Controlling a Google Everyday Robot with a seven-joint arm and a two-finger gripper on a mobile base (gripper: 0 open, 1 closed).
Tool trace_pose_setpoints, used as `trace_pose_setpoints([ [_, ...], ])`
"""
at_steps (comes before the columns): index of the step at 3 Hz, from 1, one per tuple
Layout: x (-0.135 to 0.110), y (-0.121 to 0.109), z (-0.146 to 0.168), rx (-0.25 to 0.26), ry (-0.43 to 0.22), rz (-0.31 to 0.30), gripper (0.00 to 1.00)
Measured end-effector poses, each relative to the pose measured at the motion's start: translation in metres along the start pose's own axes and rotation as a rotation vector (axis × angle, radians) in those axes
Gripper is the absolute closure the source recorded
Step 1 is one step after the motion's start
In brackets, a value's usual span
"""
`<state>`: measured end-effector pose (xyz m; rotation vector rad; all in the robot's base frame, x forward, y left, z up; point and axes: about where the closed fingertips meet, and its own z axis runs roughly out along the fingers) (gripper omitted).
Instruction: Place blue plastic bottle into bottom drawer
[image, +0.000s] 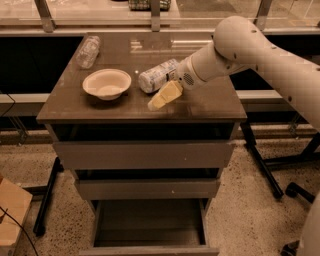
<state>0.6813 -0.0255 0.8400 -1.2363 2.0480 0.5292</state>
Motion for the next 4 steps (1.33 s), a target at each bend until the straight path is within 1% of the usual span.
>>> trace_pose_setpoints([
  [1, -0.001, -0.014, 0.009, 0.003, 0.002, 0.011, 0.0],
  [2, -0.007, -0.029, 0.018, 0.003, 0.011, -0.001, 0.0],
  [4, -0.026, -0.044, 0.032, -0.007, 0.021, -0.043, 0.0],
])
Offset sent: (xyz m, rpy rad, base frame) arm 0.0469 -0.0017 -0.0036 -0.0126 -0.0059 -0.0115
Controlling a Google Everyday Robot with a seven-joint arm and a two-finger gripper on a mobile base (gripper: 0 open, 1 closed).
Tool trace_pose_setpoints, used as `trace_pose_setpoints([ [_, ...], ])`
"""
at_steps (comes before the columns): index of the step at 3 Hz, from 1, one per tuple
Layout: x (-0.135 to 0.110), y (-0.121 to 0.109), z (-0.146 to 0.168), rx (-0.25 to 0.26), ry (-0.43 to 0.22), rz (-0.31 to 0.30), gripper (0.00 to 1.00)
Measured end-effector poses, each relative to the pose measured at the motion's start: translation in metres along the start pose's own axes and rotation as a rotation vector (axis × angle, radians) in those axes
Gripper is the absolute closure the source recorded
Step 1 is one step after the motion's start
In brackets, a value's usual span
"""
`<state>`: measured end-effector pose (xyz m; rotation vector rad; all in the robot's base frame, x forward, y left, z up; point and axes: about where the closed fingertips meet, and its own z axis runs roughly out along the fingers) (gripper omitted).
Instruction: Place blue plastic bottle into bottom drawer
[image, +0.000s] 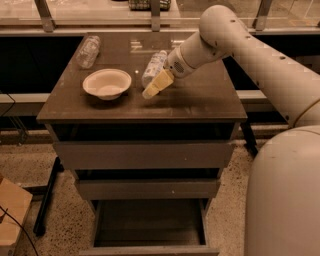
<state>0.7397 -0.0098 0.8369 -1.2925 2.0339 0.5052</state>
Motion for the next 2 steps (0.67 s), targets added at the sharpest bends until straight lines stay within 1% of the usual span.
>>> trace_pose_setpoints([
  [1, -0.01, -0.006, 0.01, -0.009, 0.0, -0.008, 0.0],
  [2, -0.017, -0.01, 0.02, -0.009, -0.004, 0.018, 0.0],
])
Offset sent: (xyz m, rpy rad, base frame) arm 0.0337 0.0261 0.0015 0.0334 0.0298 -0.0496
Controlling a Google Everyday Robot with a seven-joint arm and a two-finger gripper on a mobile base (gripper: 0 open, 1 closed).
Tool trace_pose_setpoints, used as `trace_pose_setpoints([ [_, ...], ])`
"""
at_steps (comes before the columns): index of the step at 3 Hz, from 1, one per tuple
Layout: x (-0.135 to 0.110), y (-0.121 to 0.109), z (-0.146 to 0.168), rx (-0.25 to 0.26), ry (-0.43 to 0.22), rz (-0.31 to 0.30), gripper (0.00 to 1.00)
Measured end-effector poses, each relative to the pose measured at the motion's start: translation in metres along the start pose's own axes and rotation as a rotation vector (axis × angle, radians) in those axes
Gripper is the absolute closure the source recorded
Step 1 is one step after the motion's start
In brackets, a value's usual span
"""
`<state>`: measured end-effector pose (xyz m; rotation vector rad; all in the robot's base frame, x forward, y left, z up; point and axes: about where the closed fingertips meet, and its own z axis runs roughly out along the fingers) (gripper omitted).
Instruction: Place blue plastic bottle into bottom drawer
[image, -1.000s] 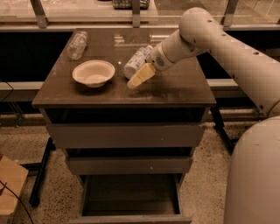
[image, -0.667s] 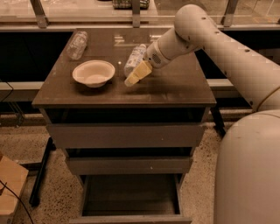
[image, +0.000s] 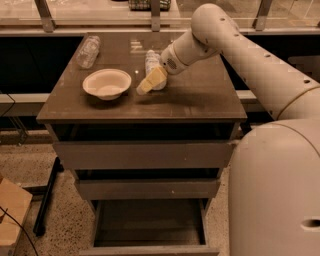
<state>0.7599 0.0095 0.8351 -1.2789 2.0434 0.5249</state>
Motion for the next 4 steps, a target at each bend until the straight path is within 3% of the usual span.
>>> trace_pose_setpoints([
  [1, -0.0038, -0.0022, 0.0079, 0.019, -0.003, 0.065, 0.0],
  [2, -0.009, 0.0001, 0.0131, 0.054, -0.009, 0.133, 0.18],
  [4, -0.0004, 0.0035, 0.0043, 0.113, 0.024, 0.165, 0.63],
])
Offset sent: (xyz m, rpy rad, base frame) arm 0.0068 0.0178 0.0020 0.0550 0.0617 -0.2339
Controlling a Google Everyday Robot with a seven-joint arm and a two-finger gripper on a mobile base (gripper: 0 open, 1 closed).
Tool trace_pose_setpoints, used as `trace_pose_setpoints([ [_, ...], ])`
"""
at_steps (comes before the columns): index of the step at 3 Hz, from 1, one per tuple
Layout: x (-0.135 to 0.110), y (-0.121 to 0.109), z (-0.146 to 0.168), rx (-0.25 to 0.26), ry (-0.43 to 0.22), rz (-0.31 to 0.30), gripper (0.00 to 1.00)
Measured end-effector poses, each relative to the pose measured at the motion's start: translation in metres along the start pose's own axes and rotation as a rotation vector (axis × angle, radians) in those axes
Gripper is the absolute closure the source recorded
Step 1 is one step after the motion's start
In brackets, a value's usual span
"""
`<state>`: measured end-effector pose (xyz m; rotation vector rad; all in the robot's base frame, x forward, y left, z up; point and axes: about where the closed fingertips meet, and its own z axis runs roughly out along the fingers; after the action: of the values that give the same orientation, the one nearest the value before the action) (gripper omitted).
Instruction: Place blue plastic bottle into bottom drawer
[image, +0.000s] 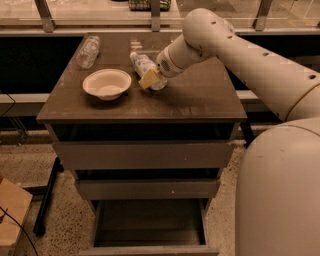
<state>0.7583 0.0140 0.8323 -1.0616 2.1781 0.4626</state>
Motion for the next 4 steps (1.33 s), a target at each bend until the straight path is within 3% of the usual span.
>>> trace_pose_setpoints([
  [1, 0.006, 0.003, -0.017, 0.013, 0.017, -0.035, 0.86],
  [2, 0.02, 0.013, -0.054, -0.007, 0.021, -0.103, 1.0],
  [3, 0.039, 0.031, -0.106, -0.044, -0.045, -0.184, 1.0],
  [4, 0.055, 0.059, -0.164, -0.122, -0.113, -0.285, 1.0],
])
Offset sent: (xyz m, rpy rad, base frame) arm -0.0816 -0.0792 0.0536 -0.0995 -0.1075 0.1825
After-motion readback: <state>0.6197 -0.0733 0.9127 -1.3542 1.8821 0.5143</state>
